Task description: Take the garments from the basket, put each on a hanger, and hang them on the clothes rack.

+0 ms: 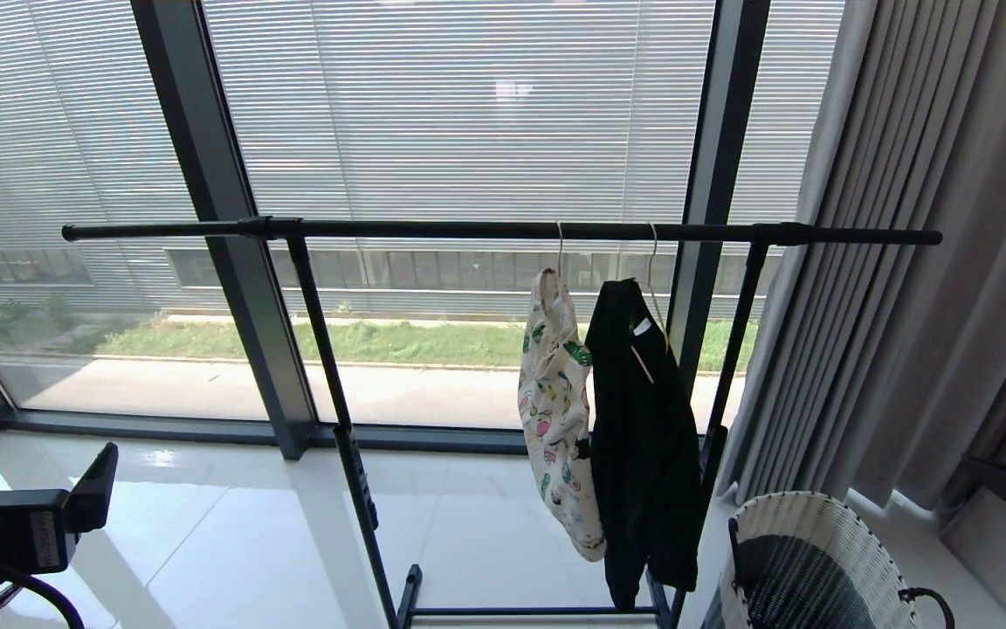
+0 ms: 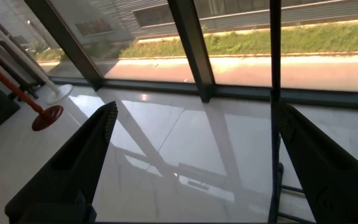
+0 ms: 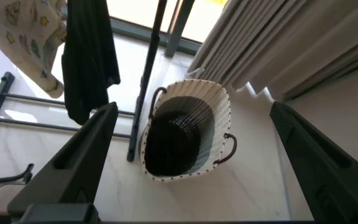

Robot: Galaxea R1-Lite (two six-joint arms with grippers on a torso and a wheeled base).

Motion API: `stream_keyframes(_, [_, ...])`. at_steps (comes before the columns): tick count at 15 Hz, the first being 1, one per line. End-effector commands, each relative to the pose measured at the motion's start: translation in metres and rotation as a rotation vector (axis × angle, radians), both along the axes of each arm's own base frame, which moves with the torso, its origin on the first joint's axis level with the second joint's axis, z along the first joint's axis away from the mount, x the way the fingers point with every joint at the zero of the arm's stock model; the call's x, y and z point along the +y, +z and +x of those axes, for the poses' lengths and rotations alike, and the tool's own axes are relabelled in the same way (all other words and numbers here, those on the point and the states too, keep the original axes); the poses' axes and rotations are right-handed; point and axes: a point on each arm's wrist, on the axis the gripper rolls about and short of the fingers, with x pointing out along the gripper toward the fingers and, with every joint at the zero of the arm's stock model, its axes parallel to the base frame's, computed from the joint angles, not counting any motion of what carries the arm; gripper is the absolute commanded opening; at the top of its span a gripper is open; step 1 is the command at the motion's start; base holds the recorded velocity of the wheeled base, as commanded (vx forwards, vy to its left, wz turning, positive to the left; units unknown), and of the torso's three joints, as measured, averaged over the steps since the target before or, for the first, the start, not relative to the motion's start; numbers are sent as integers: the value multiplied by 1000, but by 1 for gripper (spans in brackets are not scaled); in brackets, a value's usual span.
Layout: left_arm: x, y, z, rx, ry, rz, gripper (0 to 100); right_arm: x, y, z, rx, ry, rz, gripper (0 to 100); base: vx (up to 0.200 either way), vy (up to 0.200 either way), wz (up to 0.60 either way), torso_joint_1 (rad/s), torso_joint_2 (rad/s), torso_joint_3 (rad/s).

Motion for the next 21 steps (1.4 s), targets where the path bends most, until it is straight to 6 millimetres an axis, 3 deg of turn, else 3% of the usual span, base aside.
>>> stream_keyframes(1, [6, -2, -16, -32, 20, 10, 100, -14, -2, -19, -49, -44, 9, 100, -200, 0, 0, -2, 2, 7])
stream_keyframes(3, [7, -3, -22, -44, 24, 13, 100, -19, -8, -23, -42, -80, 6, 100, -200, 0, 0, 0, 5, 2])
stream_keyframes(10, [13, -5, -14, -11, 98, 23, 100, -24, -34, -30, 19, -112, -23, 100, 0, 0, 0, 0, 0, 0])
stream_keyframes(14, [18, -12, -14, 26, 147, 28, 100, -24, -35, -31, 22, -111, -22, 100, 0, 0, 0, 0, 0, 0])
stream_keyframes(18, [17, -15, -1, 79, 151, 33, 100, -25, -35, -32, 16, -116, -25, 100, 0, 0, 0, 0, 0, 0])
stream_keyframes(21, [17, -17, -1, 85, 152, 29, 100, -25, -35, -32, 14, -117, -25, 100, 0, 0, 0, -152, 343, 177])
